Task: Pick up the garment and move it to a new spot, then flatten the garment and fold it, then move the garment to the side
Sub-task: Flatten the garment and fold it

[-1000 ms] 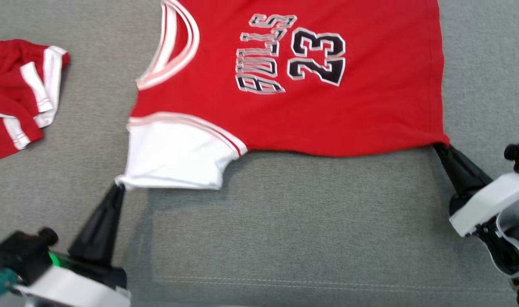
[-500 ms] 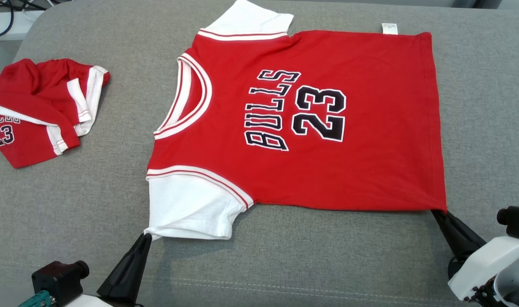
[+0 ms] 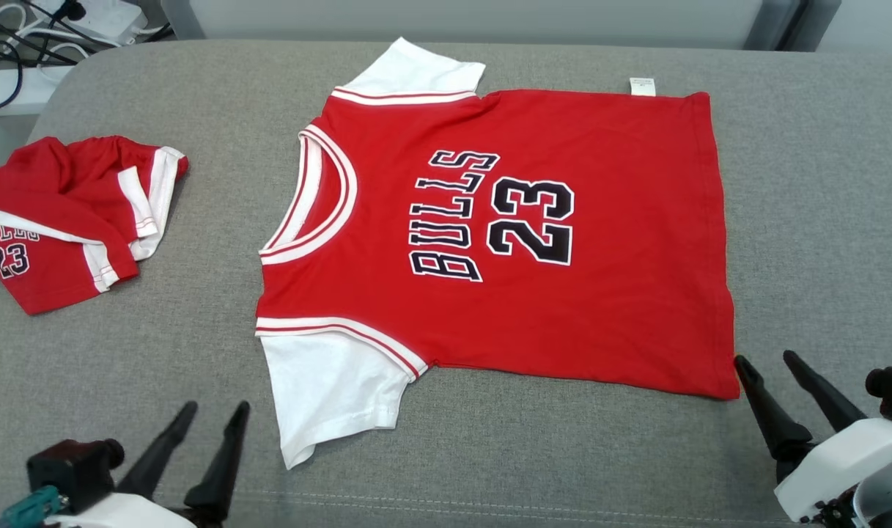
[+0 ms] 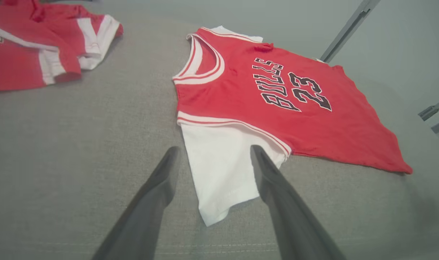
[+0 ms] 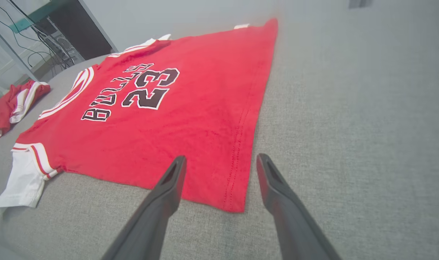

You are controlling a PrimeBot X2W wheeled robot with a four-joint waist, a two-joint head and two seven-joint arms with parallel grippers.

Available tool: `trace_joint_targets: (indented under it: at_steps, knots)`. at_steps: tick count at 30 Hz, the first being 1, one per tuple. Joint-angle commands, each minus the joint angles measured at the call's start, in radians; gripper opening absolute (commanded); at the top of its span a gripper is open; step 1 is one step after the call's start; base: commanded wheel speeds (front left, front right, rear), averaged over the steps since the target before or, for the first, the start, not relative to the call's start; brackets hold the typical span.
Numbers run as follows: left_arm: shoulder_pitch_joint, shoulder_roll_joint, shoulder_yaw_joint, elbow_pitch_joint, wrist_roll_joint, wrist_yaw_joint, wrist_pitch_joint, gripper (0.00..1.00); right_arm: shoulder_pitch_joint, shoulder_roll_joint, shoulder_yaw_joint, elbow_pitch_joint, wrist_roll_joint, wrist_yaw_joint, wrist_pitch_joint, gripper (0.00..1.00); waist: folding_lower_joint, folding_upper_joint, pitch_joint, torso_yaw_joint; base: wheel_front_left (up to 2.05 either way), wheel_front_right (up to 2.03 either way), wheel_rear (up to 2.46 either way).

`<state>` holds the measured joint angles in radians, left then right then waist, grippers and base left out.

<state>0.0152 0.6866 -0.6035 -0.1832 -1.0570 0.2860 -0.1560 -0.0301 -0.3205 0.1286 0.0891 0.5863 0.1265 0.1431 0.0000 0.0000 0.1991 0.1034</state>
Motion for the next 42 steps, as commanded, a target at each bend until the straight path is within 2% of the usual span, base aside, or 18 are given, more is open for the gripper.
trace_joint_targets:
  at_steps: [1, 3, 5, 8, 12, 17, 24, 33, 38, 42]
  knots:
    - [-0.040, 0.058, 0.072, -0.043, 0.042, 0.037, -0.035, 1.00, 0.004, -0.015, -0.007, -0.046, -0.031, 0.004, -0.047, 1.00, 0.0000, 0.0000, -0.023, -0.006, 0.00, 0.00, 0.00]
    - [-0.059, 0.063, 0.109, -0.055, 0.064, 0.075, -0.055, 1.00, 0.001, 0.000, -0.028, -0.063, -0.062, 0.004, -0.092, 1.00, 0.0000, 0.0000, -0.040, -0.010, 0.00, 0.00, 0.00]
    - [-0.091, 0.061, 0.136, -0.063, 0.085, 0.095, -0.068, 1.00, -0.008, 0.019, -0.045, -0.076, -0.103, 0.004, -0.136, 1.00, 0.0000, 0.0000, -0.057, -0.015, 0.00, 0.00, 0.00]
    - [-0.131, 0.042, 0.161, -0.060, 0.106, 0.104, -0.082, 1.00, -0.024, 0.041, -0.056, -0.085, -0.144, 0.004, -0.183, 1.00, 0.0000, 0.0000, -0.073, -0.022, 0.00, 0.00, 0.00]
    - [-0.213, -0.018, 0.177, 0.003, 0.162, 0.095, -0.098, 1.00, -0.058, 0.080, -0.056, -0.081, -0.219, 0.004, -0.249, 1.00, 0.0000, 0.0000, -0.101, -0.039, 0.00, 0.00, 0.00]
    - [-0.275, -0.105, 0.183, 0.134, 0.232, 0.040, -0.105, 1.00, -0.081, 0.122, -0.049, -0.045, -0.281, 0.004, -0.317, 1.00, 0.0000, 0.0000, -0.130, -0.048, 0.00, 0.00, 0.00]
    - [-0.223, -0.210, 0.330, 0.253, 0.408, -0.025, -0.105, 1.00, -0.065, 0.159, -0.069, 0.040, -0.346, 0.004, -0.373, 1.00, 0.0000, 0.0000, -0.155, -0.054, 0.00, 0.00, 0.00]
    - [-0.036, -0.314, 0.503, 0.235, 0.542, -0.147, -0.106, 1.00, 0.006, 0.188, -0.089, 0.084, -0.376, 0.004, -0.395, 1.00, 0.0000, 0.0000, -0.197, -0.035, 0.00, 0.00, 0.00]
    - [0.024, -0.354, 0.535, 0.227, 0.578, -0.196, -0.106, 1.00, 0.045, 0.198, -0.090, 0.070, -0.387, 0.004, -0.396, 1.00, 0.0000, 0.0000, -0.210, -0.020, 0.00, 0.00, 0.00]
    - [0.042, -0.374, 0.533, 0.231, 0.602, -0.217, -0.106, 1.00, 0.075, 0.208, -0.092, 0.038, -0.394, 0.004, -0.392, 1.00, 0.0000, 0.0000, -0.219, -0.015, 0.00, 0.00, 0.00]
